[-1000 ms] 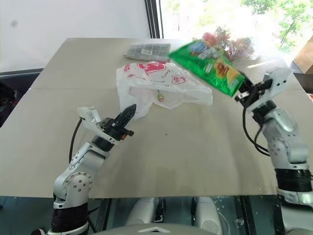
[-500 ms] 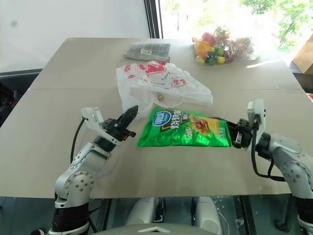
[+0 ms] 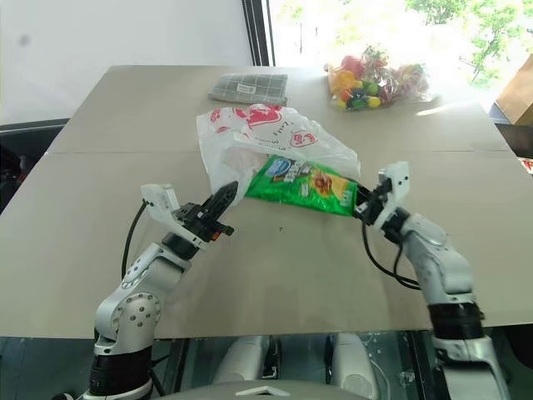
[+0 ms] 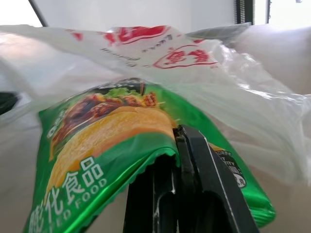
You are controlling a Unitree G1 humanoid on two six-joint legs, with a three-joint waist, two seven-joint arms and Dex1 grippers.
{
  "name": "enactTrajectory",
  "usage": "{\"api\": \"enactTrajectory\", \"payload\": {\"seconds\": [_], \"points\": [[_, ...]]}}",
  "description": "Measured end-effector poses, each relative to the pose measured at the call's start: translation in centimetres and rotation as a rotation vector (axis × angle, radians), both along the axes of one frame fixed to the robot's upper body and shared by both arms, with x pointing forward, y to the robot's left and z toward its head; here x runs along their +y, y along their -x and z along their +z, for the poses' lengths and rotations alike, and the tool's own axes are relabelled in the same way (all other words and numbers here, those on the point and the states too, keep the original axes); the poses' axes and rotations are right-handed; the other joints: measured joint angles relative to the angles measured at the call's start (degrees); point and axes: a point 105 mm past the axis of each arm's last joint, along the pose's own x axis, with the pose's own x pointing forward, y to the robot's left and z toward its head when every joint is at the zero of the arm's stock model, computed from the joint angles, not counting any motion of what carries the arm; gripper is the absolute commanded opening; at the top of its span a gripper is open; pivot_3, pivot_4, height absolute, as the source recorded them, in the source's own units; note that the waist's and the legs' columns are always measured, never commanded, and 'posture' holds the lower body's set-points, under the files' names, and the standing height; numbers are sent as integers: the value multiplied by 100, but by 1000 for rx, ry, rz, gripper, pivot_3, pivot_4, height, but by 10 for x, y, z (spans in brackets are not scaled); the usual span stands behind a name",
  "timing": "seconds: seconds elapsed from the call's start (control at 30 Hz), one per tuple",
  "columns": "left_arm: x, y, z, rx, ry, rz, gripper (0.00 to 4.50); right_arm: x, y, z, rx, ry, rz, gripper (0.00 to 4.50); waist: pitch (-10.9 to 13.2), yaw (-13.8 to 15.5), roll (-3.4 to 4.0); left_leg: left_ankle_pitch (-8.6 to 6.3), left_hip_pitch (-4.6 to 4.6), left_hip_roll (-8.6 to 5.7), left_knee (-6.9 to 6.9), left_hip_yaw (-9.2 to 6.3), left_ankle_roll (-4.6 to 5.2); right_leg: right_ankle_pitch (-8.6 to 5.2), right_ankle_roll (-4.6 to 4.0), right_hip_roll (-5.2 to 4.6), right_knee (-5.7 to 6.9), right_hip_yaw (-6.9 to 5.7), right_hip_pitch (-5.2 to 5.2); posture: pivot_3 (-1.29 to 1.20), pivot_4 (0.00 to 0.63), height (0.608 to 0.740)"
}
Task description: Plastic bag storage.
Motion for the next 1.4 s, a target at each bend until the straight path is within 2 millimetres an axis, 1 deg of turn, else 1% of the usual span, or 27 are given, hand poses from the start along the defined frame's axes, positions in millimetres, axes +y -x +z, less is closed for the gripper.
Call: {"api": "enactTrajectory", "payload": {"seconds": [0.03,0.1,0.17,0.2,0.23,0.27,0.3,0.33,0.4,0.43,0.47,0.57,0.6,0.67,0.7,0.73,0.77,0.87,0.93,1.0,1.07,1.13,1.17,1.23,1.27,1.33,1.4], "points": [[0,0,0,0,-1,0,0,7,-10,1,-6,-32,-31,63,0,-6,0,0,-2,0,0,1,-1,0,0,0,1,1,-4,0,150,740],[-1,0,1,-3,0,-5,0,17,-19,3,-12,-64,-51,63,0,-7,1,1,-4,0,0,4,-1,0,0,-1,2,3,-8,0,150,740],[0,0,2,-7,-5,-4,0,26,-36,2,-16,-30,-114,63,0,-17,1,1,-5,-2,1,9,-1,1,1,-3,2,2,-11,0,150,740],[1,0,2,-10,-6,0,0,34,-50,2,-8,-4,-183,63,1,-35,2,1,-4,-2,4,13,-2,1,1,-5,8,0,-12,0,150,740],[0,0,3,-14,-5,-5,0,40,-67,8,-3,2,-281,63,2,-90,3,4,-7,-3,4,17,-7,2,1,-5,14,-2,-21,0,150,740],[-1,0,3,-14,-4,-11,0,46,-73,14,-9,-2,-320,479,2,-108,3,5,-9,-2,4,17,-8,2,1,-5,15,-2,-23,0,150,740],[-2,0,3,-14,-4,-12,0,52,-78,19,-23,1,-349,672,2,-132,3,7,-12,-1,3,10,-11,1,0,-4,15,0,-24,0,150,740],[-2,0,3,-14,-3,-13,0,65,-82,28,-43,-7,-358,924,2,-146,3,8,-15,1,-2,10,-14,1,0,-3,14,-1,-29,0,150,740],[-3,0,3,-15,0,-16,0,84,-85,38,-63,-14,-359,1811,1,-156,3,10,-22,2,-7,10,-17,1,0,-3,13,-3,-37,0,150,740],[-5,-1,3,-16,3,-20,0,96,-87,42,-65,-4,-371,2459,2,-162,4,10,-28,2,-8,14,-17,1,0,-4,12,-6,-43,0,150,740],[-6,-1,4,-17,4,-24,0,101,-88,43,-68,-2,-374,2733,1,-159,4,10,-35,2,-8,13,-17,1,0,-6,11,-8,-47,0,150,740],[-8,-1,3,-16,-7,-27,0,123,-85,43,-102,65,-306,4156,1,-152,4,11,-62,-2,1,9,-17,2,2,-12,10,-19,-62,0,150,740],[-7,-1,2,-16,-8,-24,0,133,-80,41,-119,90,-232,4442,1,-154,4,11,-63,-2,2,9,-17,2,2,-12,10,-22,-63,0,150,740],[-7,-1,3,-17,-3,-20,0,154,-63,28,-148,167,-37,4442,1,-163,4,10,-62,0,1,8,-17,2,2,-11,10,-23,-63,0,150,740],[-7,-1,3,-17,-3,-20,0,155,-62,27,-149,175,-27,4442,1,-163,4,10,-62,0,1,8,-17,2,2,-11,10,-23,-63,0,150,740],[-9,0,3,-18,5,-24,0,157,-44,1,-144,231,82,4442,1,-134,4,11,-72,2,0,-7,-19,2,2,-13,9,-24,-64,0,150,740],[-8,0,2,-15,5,-19,0,152,-42,-5,-134,235,96,4442,1,-120,5,11,-77,1,6,-10,-19,2,1,-14,9,-26,-64,0,150,740],[-4,0,-1,-5,4,4,0,99,-17,-15,-173,287,234,4442,2,-32,5,9,-88,-8,16,-14,-14,7,11,-23,-1,-27,-62,0,150,740],[-2,0,-2,0,2,14,0,78,-11,-19,-172,350,266,4442,2,-77,5,9,-80,-5,16,-9,-14,8,12,-19,4,-24,-62,0,150,740],[-5,0,-2,1,4,3,0,47,-20,-23,-155,422,173,4442,2,-163,6,16,-63,5,12,-2,-25,12,4,-13,16,-17,-62,0,150,740],[-6,1,-2,1,5,-1,0,32,-27,-24,-145,443,102,4442,2,-164,6,19,-59,10,10,-3,-31,13,-1,-7,17,-16,-62,0,150,740],[-6,0,-2,-3,3,2,0,3,-44,-26,-129,478,-49,4442,2,-156,7,21,-56,10,9,0,-33,14,-2,9,20,-8,-62,0,150,740],[-5,0,-2,-3,2,4,0,-6,-50,-24,-123,465,-106,4442,2,-159,7,21,-57,9,10,4,-32,14,-2,9,19,-3,-62,0,150,740],[-4,0,-1,-6,1,7,0,-17,-67,-13,-96,353,-243,4442,3,-184,7,20,-54,10,10,14,-32,15,-1,11,19,10,-64,0,150,740],[-5,0,-1,-9,2,6,0,-18,-75,-4,-89,294,-297,4442,3,-191,7,20,-54,10,10,15,-32,15,-1,11,19,13,-64,0,150,740],[-5,0,-1,-12,1,8,0,-15,-84,6,-87,251,-330,4442,3,-171,7,20,-57,10,9,11,-32,15,-1,10,16,9,-65,0,150,740],[-4,0,0,-14,-1,12,0,-10,-91,10,-66,223,-332,4442,2,-147,7,20,-60,9,8,8,-32,15,-2,8,14,5,-65,0,150,740]]}}
